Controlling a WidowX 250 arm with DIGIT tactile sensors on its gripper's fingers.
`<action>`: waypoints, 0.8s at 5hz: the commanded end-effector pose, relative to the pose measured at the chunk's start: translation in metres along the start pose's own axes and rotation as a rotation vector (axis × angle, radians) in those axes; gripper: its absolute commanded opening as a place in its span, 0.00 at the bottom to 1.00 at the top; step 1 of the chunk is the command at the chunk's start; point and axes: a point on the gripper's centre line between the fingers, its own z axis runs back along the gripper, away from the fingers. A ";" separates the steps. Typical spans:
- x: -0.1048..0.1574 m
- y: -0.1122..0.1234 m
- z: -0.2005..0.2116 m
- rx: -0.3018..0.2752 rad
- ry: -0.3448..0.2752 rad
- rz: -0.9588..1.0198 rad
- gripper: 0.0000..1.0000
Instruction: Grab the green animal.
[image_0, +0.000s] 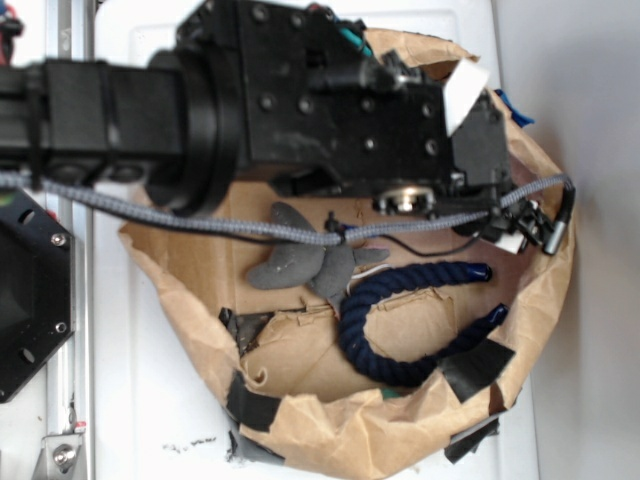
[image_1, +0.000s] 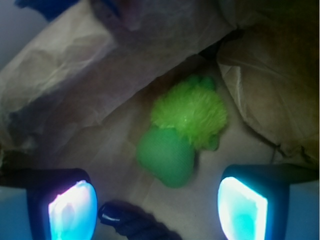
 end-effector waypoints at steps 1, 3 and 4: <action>0.020 -0.002 0.016 -0.050 -0.039 0.019 1.00; 0.020 0.010 0.011 -0.063 -0.036 -0.046 1.00; 0.015 0.024 0.007 -0.057 -0.043 -0.085 1.00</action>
